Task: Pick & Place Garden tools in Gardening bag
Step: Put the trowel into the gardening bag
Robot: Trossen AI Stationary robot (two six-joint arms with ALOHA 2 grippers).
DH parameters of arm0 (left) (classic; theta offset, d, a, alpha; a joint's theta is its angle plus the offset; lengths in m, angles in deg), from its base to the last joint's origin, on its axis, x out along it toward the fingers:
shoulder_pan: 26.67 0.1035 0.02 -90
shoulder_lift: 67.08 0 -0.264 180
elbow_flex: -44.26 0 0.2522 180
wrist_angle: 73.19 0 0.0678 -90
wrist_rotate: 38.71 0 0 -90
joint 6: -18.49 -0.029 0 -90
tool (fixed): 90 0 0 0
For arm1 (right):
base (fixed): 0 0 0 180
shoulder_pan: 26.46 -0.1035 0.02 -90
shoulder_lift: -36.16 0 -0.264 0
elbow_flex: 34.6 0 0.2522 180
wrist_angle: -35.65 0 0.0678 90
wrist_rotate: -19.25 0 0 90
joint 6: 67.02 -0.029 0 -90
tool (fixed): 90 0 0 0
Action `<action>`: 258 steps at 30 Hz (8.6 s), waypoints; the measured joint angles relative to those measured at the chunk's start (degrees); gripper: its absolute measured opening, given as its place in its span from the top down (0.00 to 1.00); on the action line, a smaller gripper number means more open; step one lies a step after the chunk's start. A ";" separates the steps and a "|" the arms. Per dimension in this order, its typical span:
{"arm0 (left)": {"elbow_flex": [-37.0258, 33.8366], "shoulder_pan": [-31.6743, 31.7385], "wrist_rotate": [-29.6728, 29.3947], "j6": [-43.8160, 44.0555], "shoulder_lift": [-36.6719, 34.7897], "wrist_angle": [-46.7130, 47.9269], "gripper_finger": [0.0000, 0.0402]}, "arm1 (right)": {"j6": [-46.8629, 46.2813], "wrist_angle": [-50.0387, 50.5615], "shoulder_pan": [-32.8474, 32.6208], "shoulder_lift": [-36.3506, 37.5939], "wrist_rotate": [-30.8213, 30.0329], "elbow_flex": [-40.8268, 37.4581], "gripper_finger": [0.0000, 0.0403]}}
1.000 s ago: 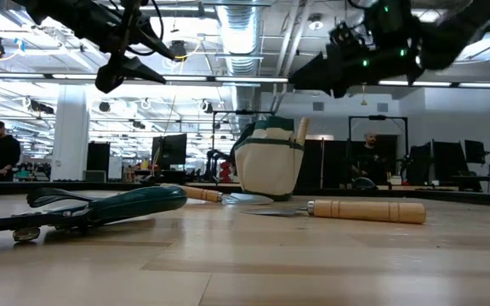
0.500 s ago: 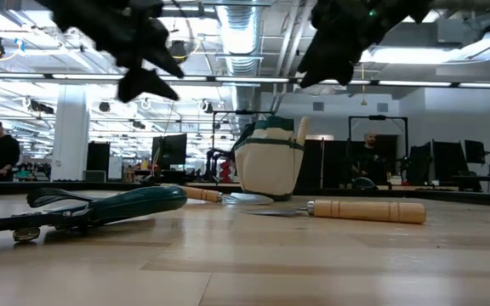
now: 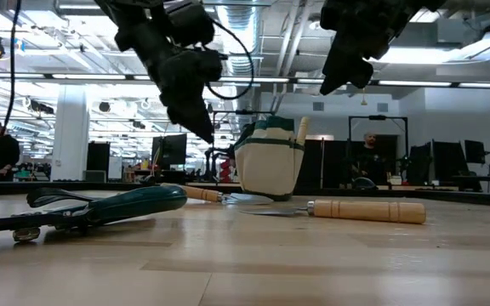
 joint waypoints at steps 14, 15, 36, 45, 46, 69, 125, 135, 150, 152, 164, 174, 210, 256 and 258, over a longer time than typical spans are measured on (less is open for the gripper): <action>0.87 -2.28 0.40 -7.86 10.12 -0.88 0.56 | -0.67 0.63 -0.66 -0.02 0.57 0.02 0.38; 0.87 -2.35 0.39 -7.87 10.68 -1.38 0.56 | -0.66 0.63 -0.66 -0.02 0.57 0.02 0.38; 0.76 -3.05 -1.11 -7.67 15.44 -0.60 0.85 | -1.50 1.87 -0.66 -0.02 1.52 0.02 0.38; 0.63 -2.92 -1.04 -7.33 11.85 0.36 0.98 | -1.52 0.74 -0.66 0.98 1.51 0.02 0.38; 0.63 -2.92 -0.99 -7.16 10.88 0.41 0.98 | -1.52 -0.64 -0.65 1.41 1.51 0.07 0.38; 0.72 -2.90 6.81 7.27 -31.86 -23.78 0.98 | 17.66 -46.74 5.54 3.23 3.28 0.42 0.38; 0.69 -2.09 15.39 8.51 -21.41 -35.83 0.98 | 18.02 -44.29 6.93 -15.43 21.61 22.37 0.85; 0.69 -2.00 12.24 14.38 -21.41 -35.65 0.86 | 19.03 -36.18 8.86 -6.56 16.91 21.65 0.85; 0.69 2.53 5.13 15.06 -21.42 -26.11 0.77 | 5.43 -50.49 10.82 19.40 -9.04 -25.88 0.85; 0.69 3.98 2.52 15.02 -21.33 -22.13 0.79 | 3.73 -52.78 11.21 19.13 -11.25 -29.19 0.85; 0.65 7.94 3.21 15.44 -6.57 -16.88 0.99 | 1.90 -57.24 13.52 12.98 -11.25 -33.34 0.85; 0.65 8.40 3.39 15.14 0.98 -16.33 1.00 | 1.63 -66.47 13.81 5.33 -9.68 -33.34 0.85; 0.65 8.84 3.17 15.08 2.45 -18.21 1.00 | 3.59 -85.31 16.72 -10.73 -6.93 -29.62 0.85; 0.67 6.83 3.15 16.62 2.41 -19.04 1.00 | -1.96 -55.16 13.75 -7.03 -6.54 -25.03 0.85; 0.67 6.83 3.15 16.61 2.41 -19.04 1.00 | -1.86 -50.81 13.65 -5.36 -7.41 -25.03 0.85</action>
